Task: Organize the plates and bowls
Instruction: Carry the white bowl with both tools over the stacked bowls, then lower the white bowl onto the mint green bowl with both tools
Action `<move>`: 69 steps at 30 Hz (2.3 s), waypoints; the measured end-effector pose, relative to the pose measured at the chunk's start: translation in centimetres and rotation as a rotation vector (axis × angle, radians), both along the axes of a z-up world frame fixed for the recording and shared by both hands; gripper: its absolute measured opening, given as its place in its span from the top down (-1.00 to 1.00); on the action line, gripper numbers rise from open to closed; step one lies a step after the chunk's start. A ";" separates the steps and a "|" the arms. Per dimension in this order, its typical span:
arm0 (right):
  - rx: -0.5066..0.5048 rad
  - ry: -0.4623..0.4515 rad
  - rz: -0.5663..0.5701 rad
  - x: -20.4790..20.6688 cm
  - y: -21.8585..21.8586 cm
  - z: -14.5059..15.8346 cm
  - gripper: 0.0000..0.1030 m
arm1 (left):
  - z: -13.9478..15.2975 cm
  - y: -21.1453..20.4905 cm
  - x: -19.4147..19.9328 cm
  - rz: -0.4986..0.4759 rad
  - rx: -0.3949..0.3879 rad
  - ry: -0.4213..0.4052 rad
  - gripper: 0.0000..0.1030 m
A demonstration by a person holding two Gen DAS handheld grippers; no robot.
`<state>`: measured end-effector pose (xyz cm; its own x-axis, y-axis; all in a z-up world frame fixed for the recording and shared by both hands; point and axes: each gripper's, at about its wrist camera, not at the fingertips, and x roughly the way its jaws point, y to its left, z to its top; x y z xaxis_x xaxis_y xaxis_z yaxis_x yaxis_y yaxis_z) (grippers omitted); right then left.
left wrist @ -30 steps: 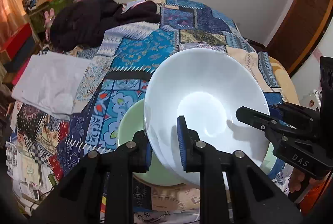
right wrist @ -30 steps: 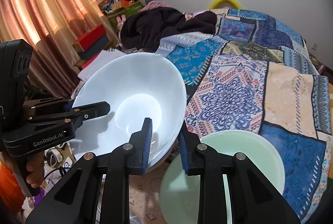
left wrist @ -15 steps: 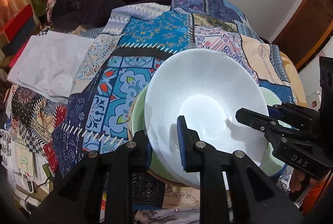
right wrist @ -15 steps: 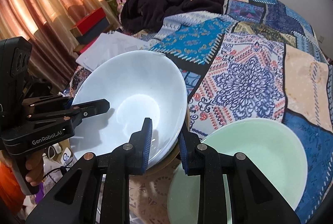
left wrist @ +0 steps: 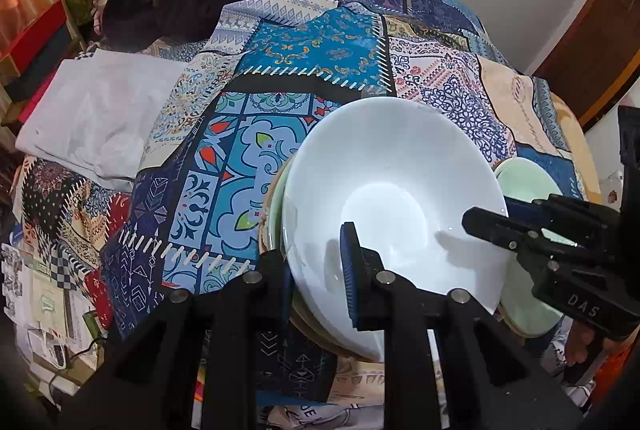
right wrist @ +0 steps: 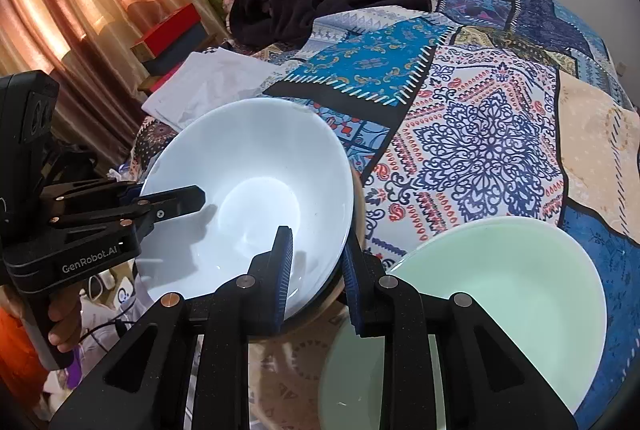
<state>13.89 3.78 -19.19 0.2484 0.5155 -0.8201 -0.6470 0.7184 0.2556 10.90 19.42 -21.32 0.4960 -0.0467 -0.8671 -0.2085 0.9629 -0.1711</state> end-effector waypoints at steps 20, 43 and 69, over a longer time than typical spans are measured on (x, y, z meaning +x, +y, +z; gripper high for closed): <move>-0.005 -0.082 -0.006 -0.3 -0.6 1.4 0.52 | 0.7 0.1 -0.2 0.012 0.017 0.002 0.60; -0.031 -0.044 -0.022 0.6 -0.4 0.3 0.36 | -0.1 3.5 -1.8 0.052 -0.073 0.003 0.17; -0.058 0.087 0.013 1.6 1.8 -3.4 0.37 | -4.6 2.9 -0.6 0.023 -0.175 0.059 0.19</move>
